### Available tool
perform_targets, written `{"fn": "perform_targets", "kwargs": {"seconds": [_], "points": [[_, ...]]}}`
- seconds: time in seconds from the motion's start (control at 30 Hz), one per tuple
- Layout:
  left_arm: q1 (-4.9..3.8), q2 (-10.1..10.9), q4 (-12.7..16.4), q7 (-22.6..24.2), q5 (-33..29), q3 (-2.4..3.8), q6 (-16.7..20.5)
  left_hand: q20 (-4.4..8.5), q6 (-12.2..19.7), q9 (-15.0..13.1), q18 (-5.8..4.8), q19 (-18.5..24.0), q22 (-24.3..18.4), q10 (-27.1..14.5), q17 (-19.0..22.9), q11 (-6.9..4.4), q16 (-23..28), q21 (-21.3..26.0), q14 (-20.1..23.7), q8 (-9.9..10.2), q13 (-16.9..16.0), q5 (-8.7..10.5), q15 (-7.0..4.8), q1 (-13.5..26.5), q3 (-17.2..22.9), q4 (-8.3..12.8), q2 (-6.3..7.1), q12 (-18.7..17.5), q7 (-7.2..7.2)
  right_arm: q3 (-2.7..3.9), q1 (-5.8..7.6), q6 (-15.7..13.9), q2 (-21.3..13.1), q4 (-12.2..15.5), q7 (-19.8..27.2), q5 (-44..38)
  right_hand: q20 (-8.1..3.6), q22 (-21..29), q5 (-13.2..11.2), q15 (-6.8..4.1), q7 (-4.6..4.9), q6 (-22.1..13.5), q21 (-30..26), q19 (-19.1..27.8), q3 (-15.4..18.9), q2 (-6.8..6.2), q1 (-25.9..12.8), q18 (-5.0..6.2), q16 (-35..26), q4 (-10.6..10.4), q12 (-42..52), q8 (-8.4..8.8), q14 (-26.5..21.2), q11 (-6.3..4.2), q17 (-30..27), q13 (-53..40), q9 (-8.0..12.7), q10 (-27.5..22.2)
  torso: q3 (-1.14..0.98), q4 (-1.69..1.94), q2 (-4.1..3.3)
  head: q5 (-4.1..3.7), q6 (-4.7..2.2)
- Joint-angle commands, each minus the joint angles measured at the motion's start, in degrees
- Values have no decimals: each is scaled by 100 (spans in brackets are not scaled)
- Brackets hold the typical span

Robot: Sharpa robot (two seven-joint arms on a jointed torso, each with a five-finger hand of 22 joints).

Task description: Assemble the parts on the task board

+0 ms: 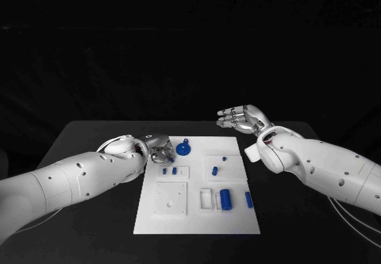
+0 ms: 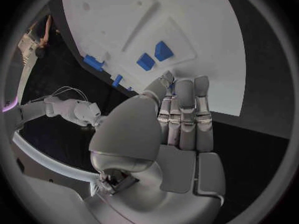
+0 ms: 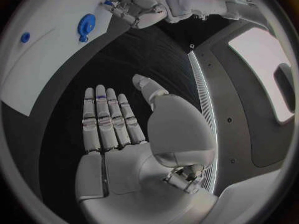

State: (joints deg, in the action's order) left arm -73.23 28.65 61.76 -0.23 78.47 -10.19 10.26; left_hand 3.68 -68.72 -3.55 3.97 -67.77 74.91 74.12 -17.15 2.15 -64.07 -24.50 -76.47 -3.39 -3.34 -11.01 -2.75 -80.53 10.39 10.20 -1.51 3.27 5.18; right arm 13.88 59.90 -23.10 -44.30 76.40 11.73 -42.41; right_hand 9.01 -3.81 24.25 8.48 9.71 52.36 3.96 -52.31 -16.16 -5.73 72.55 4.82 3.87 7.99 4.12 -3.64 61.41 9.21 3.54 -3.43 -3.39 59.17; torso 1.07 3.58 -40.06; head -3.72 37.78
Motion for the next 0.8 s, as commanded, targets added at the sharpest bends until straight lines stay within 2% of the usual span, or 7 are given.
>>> {"fn": "perform_targets", "kwargs": {"seconds": [0.03,0.37,0.67,0.73,0.8], "points": [[13,-24,-5,41,53,-3,-39,-8,-22,-10,73,9,124,-20,8,18,35,-9,-8,-20,4,20,18,-14,-25,14,-30,1,12,3,-2,76,3,8,65,-56,-1,6,24,7,-2,40,4,23,-4,8,-54,-3,-30,16,-20,28,-42,-14,-9,7,4,-32,-2,2,0,-10,-1],[19,-65,-26,-6,126,-11,-191,-9,-18,-10,77,10,124,-23,8,19,35,-13,-10,-21,3,25,18,-19,-21,23,-27,2,14,3,-2,74,-3,12,67,-57,-1,6,24,7,-2,40,4,23,-4,8,-54,-3,-30,16,-20,28,-42,-14,-9,7,4,-32,-2,-2,0,-38,2],[20,-89,-46,-96,234,-66,-378,-19,13,-9,74,36,125,-56,7,33,36,-14,34,-19,3,56,32,-13,-22,35,-13,2,20,3,-2,71,-10,15,68,-57,-2,6,25,8,-1,36,4,22,-19,6,-66,-3,-30,29,-20,29,-39,-14,-9,7,4,-32,-2,0,0,-47,5],[20,-89,-49,-124,244,-80,-412,-31,102,0,72,48,121,-102,4,45,27,-7,63,-8,4,108,43,15,-37,24,11,0,17,3,-2,71,-12,15,68,-57,-2,6,25,8,-1,36,4,22,-19,6,-66,-3,-30,29,-20,29,-39,-14,-9,7,4,-32,0,2,4,-51,6],[20,-86,-49,-133,248,-87,-410,-36,346,5,72,45,117,-120,4,39,21,2,71,-8,5,135,45,25,-34,26,40,0,-45,3,-2,71,-14,13,68,-57,-2,6,25,8,-1,36,4,22,-19,6,-66,-3,-30,29,-20,29,-39,-14,-9,7,4,-32,3,5,4,-54,6]]}}
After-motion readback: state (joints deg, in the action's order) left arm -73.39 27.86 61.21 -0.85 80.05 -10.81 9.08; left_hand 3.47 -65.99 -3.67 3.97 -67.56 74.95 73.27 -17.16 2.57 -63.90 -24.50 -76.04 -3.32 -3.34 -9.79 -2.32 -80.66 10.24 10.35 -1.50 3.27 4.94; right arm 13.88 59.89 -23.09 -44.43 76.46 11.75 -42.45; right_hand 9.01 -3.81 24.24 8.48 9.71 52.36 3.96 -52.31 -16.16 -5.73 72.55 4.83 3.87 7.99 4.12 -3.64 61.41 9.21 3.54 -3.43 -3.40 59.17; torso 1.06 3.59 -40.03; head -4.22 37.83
